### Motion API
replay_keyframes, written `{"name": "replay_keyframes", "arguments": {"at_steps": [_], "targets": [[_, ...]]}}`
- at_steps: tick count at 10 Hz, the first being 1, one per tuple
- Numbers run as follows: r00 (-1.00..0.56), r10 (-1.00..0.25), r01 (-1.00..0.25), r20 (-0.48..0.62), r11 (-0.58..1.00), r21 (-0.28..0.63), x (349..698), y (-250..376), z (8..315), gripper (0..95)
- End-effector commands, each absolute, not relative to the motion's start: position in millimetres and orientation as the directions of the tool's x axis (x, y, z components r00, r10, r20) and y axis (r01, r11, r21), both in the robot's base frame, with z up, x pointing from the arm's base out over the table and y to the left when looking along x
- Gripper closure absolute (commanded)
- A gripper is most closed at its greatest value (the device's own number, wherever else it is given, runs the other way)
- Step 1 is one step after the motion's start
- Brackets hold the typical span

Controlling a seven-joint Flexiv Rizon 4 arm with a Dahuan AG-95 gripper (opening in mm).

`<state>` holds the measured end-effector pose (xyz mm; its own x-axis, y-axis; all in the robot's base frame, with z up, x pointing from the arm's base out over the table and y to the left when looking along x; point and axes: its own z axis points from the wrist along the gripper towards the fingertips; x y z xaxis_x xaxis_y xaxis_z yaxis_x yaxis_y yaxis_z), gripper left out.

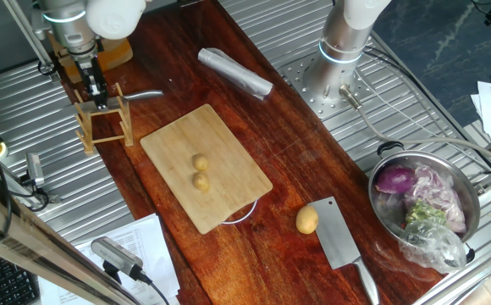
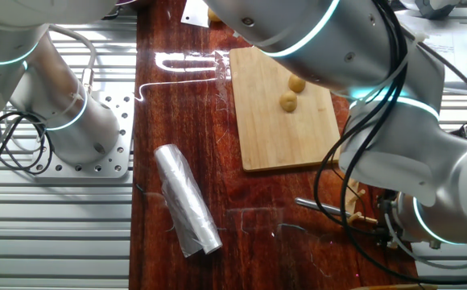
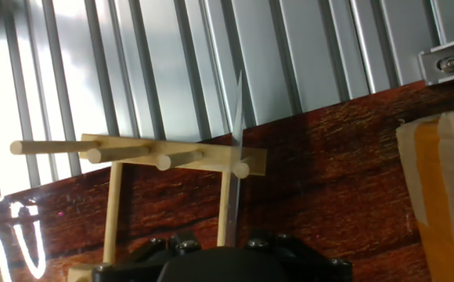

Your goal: Chop the potatoes

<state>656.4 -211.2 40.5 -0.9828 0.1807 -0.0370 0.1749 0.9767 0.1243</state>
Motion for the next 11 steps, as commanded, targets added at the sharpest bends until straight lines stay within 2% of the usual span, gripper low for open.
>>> {"name": "replay_keyframes", "arguments": {"at_steps": [1,2,3,9,11], "targets": [[-0.982,0.183,0.177,-0.04,0.977,0.119,656.0,-212.3,35.5,76.0],[-0.983,0.182,0.176,-0.039,0.977,0.116,656.0,-212.4,35.4,76.0],[-0.983,0.181,0.175,-0.04,0.978,0.115,656.0,-212.4,35.4,95.0],[-0.986,0.16,0.154,-0.044,0.982,0.114,656.1,-212.4,36.5,95.0],[-0.991,0.128,0.124,-0.048,0.989,0.075,656.6,-213.6,40.9,95.0]]}}
